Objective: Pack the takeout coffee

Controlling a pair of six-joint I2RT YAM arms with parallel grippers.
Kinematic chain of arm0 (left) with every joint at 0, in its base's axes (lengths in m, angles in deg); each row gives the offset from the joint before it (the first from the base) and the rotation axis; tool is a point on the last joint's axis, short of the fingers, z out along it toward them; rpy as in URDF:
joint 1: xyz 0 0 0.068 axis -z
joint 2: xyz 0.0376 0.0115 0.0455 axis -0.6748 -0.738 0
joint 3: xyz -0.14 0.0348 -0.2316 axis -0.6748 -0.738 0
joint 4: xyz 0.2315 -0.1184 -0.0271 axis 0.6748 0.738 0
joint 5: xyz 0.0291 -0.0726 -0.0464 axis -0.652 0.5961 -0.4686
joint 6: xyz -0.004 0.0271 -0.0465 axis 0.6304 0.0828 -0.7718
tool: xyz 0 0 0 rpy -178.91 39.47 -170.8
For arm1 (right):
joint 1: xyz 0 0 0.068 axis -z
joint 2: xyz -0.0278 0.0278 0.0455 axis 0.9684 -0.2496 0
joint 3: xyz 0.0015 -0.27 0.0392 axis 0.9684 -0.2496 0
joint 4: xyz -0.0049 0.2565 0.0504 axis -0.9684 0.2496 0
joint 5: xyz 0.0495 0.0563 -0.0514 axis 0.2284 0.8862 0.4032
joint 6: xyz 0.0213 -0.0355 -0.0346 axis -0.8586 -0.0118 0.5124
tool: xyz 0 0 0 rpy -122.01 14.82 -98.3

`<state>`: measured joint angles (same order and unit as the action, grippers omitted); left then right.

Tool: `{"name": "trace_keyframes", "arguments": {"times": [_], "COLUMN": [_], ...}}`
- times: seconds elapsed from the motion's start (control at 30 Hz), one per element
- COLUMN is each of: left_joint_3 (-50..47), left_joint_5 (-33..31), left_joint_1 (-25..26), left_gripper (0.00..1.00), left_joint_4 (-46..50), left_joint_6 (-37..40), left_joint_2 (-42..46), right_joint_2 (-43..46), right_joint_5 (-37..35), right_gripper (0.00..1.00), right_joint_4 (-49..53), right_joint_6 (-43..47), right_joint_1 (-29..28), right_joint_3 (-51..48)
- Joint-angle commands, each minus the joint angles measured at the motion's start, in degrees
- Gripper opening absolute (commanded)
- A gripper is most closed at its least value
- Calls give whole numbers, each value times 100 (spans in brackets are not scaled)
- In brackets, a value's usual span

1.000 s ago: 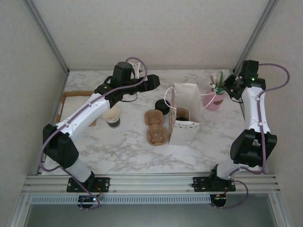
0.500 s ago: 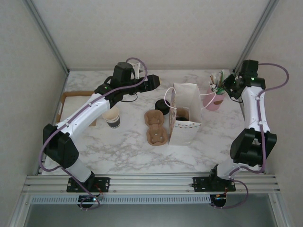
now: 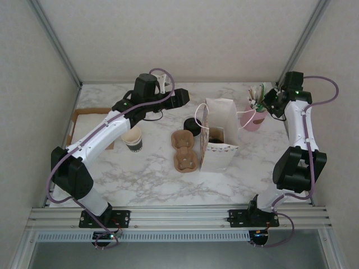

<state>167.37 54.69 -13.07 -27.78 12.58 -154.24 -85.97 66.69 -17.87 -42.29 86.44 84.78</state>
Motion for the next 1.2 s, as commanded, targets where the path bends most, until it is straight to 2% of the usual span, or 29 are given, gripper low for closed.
{"name": "trace_keyframes", "arguments": {"times": [0.0, 0.4, 0.83, 1.17], "left_joint_3": [-12, -76, -202, -455], "left_joint_5": [43, 28, -308, -693], "left_joint_1": [-27, -27, 16, 34], "left_gripper": [89, 89, 93, 96], "left_joint_4": [-148, -178, -325, -555], "left_joint_6": [-29, -41, -152, -169], "left_joint_2": [166, 421, 1051, 1648], "right_joint_2": [-6, 594, 1758, 2598], "right_joint_5": [59, -175, -397, -30], "right_gripper": [11, 0, 0, 0], "right_joint_4": [9, 495, 1015, 1016], "right_joint_6": [-16, 105, 294, 332], "right_joint_1": [27, 34, 27, 29], "right_joint_3": [89, 312, 823, 1347]}}
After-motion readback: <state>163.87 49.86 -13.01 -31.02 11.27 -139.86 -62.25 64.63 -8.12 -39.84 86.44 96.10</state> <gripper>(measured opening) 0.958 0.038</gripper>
